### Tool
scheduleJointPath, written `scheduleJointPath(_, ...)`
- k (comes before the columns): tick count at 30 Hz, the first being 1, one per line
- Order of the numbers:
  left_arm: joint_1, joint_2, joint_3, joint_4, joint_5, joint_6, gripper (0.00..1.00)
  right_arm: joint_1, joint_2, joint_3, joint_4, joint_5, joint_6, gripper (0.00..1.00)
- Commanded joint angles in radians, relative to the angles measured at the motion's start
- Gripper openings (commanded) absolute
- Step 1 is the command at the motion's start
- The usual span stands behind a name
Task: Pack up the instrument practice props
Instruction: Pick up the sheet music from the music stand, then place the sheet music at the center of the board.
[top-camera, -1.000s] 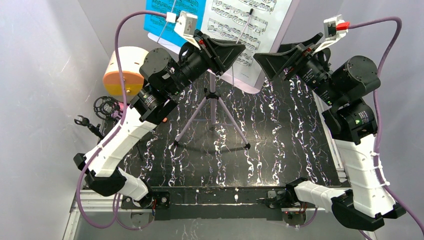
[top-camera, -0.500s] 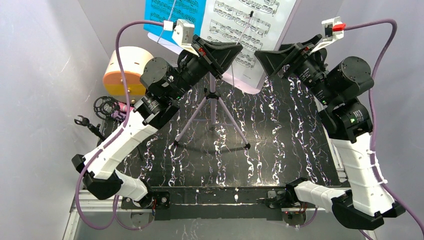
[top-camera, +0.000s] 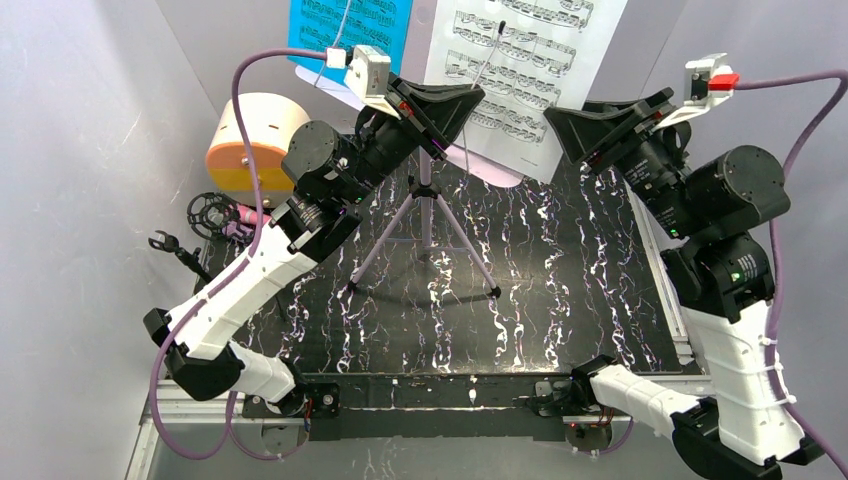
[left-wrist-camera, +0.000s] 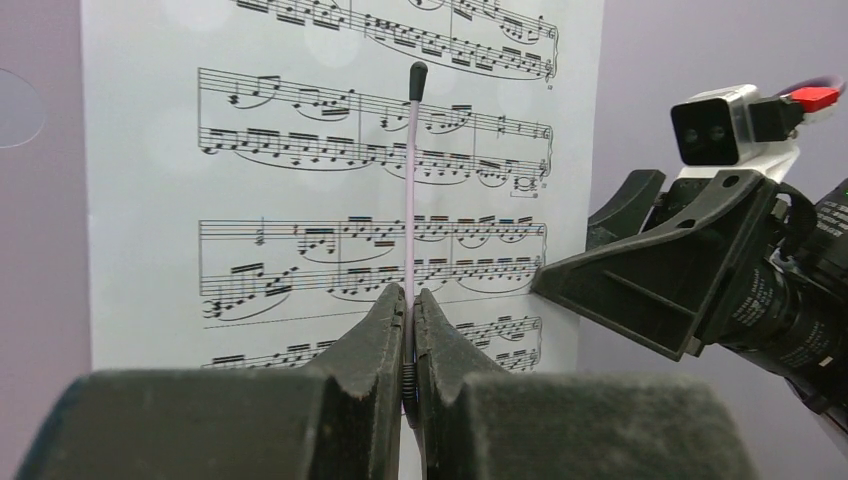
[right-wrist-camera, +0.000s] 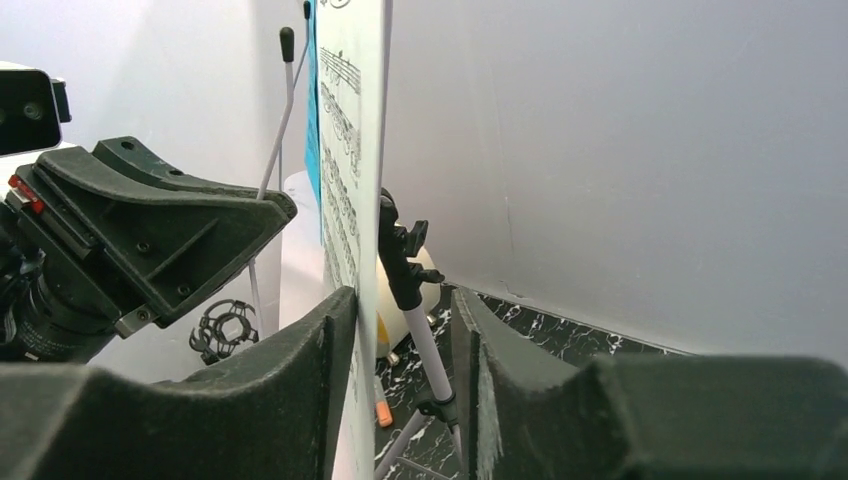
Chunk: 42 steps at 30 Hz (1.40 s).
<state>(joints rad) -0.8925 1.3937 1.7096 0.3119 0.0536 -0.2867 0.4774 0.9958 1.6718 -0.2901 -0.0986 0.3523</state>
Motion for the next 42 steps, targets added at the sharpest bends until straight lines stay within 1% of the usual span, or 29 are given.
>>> scheduleJointPath(1, -0.003, -0.061, -0.002, 0.048, -0.033, 0.038, 0.00, -0.009, -0.029, -0.024, -0.002, 0.060, -0.037, 0.43)
scheduleJointPath(8, -0.003, -0.059, -0.010, 0.036, -0.040, 0.060, 0.00, -0.008, -0.064, -0.036, -0.015, 0.061, -0.040, 0.23)
scheduleJointPath(11, -0.004, -0.060, -0.014, 0.031, -0.073, 0.068, 0.00, -0.009, -0.082, -0.046, -0.013, 0.068, -0.043, 0.01)
scheduleJointPath(16, -0.004, -0.064, -0.023, 0.028, -0.092, 0.083, 0.00, -0.009, -0.118, -0.067, -0.021, 0.093, -0.051, 0.01)
scheduleJointPath(20, -0.004, -0.067, -0.031, 0.027, -0.107, 0.096, 0.00, -0.009, -0.150, -0.079, -0.053, 0.209, -0.062, 0.01)
scheduleJointPath(24, -0.004, -0.067, -0.041, 0.025, -0.118, 0.101, 0.02, -0.009, -0.184, -0.094, -0.098, 0.328, -0.063, 0.01)
scheduleJointPath(33, -0.005, -0.059, -0.051, 0.025, -0.148, 0.103, 0.06, -0.010, -0.284, -0.164, -0.165, 0.487, -0.052, 0.01)
scheduleJointPath(36, -0.005, -0.055, -0.053, 0.024, -0.156, 0.101, 0.10, -0.009, -0.305, -0.175, -0.200, 0.526, -0.046, 0.01)
scheduleJointPath(42, -0.006, -0.057, -0.061, 0.024, -0.165, 0.101, 0.23, -0.010, -0.324, -0.209, -0.269, 0.582, -0.026, 0.01)
